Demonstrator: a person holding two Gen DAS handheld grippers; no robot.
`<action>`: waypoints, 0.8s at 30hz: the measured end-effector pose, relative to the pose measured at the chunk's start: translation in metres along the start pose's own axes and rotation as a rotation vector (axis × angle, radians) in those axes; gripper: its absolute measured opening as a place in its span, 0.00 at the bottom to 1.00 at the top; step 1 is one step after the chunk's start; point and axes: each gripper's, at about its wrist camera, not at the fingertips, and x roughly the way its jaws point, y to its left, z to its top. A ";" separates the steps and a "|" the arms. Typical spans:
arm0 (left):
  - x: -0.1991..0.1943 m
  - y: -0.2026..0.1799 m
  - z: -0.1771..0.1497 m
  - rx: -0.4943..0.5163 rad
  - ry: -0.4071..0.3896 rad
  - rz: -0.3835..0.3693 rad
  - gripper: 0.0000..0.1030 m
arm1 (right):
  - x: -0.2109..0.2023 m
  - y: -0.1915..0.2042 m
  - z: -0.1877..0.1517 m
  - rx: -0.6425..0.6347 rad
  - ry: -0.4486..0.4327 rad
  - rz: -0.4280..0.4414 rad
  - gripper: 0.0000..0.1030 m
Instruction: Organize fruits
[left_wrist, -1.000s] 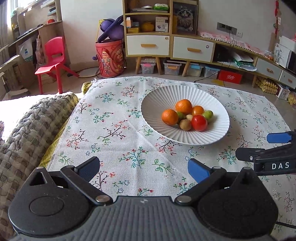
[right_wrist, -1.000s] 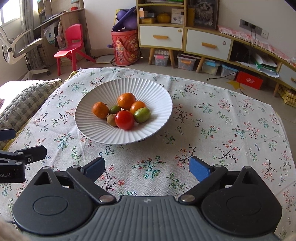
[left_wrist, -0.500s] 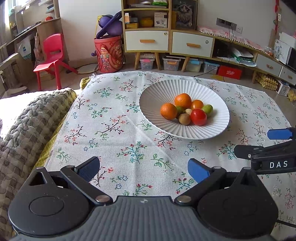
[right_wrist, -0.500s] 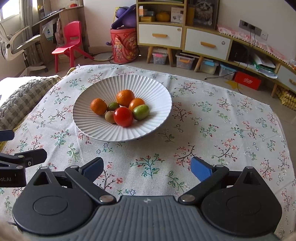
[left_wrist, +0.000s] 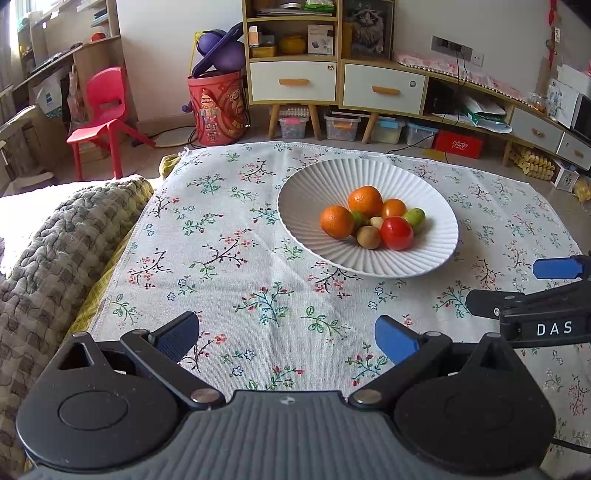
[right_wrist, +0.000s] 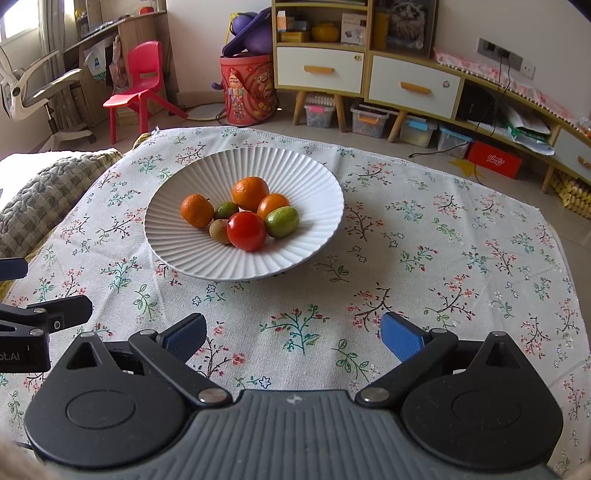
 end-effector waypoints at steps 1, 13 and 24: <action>0.000 0.000 0.000 0.000 -0.001 0.000 0.89 | 0.000 0.000 0.000 0.000 0.000 0.000 0.98; 0.000 0.000 0.000 -0.001 0.000 0.000 0.89 | 0.000 0.000 0.000 0.000 0.000 0.000 0.98; 0.000 0.000 0.000 -0.002 0.001 0.000 0.89 | 0.000 -0.002 0.000 0.003 -0.001 -0.001 0.98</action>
